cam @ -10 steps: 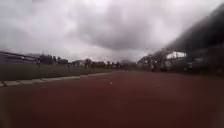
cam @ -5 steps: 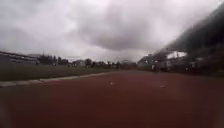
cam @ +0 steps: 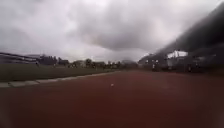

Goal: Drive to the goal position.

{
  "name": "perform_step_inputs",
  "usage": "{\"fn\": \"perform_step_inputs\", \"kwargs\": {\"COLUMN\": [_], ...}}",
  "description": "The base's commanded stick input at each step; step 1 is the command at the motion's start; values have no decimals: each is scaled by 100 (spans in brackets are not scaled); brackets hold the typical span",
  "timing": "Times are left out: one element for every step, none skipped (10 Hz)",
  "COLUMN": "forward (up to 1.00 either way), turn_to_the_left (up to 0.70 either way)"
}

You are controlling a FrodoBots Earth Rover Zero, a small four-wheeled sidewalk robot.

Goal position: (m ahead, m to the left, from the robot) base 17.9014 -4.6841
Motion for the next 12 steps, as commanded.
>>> {"fn": "perform_step_inputs", "kwargs": {"forward": [50,50,50,50,50,50,50,50,50,50,50,50], "turn_to_the_left": [2,2,2,2,2,2,2,2,2,2,2,2]}}
